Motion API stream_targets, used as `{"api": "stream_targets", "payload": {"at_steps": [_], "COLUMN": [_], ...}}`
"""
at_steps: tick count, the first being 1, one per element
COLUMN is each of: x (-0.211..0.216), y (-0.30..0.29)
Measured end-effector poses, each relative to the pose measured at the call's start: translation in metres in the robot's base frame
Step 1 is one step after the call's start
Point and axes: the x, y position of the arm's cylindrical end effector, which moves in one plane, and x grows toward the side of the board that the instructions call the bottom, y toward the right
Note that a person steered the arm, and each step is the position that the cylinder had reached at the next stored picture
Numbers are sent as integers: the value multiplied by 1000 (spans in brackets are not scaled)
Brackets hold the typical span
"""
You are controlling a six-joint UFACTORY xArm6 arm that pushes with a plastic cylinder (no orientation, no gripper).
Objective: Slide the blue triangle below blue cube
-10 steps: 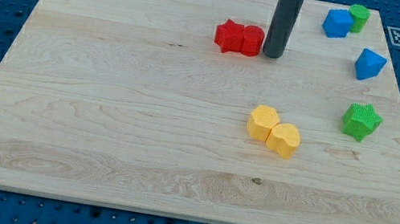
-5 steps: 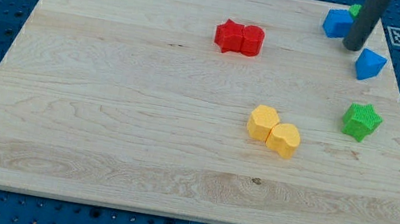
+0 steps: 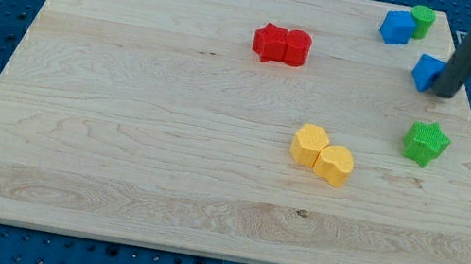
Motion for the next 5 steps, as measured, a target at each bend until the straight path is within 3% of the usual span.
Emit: {"api": "stream_targets", "payload": {"at_steps": [2, 5], "x": [-36, -54], "y": [-9, -9]}}
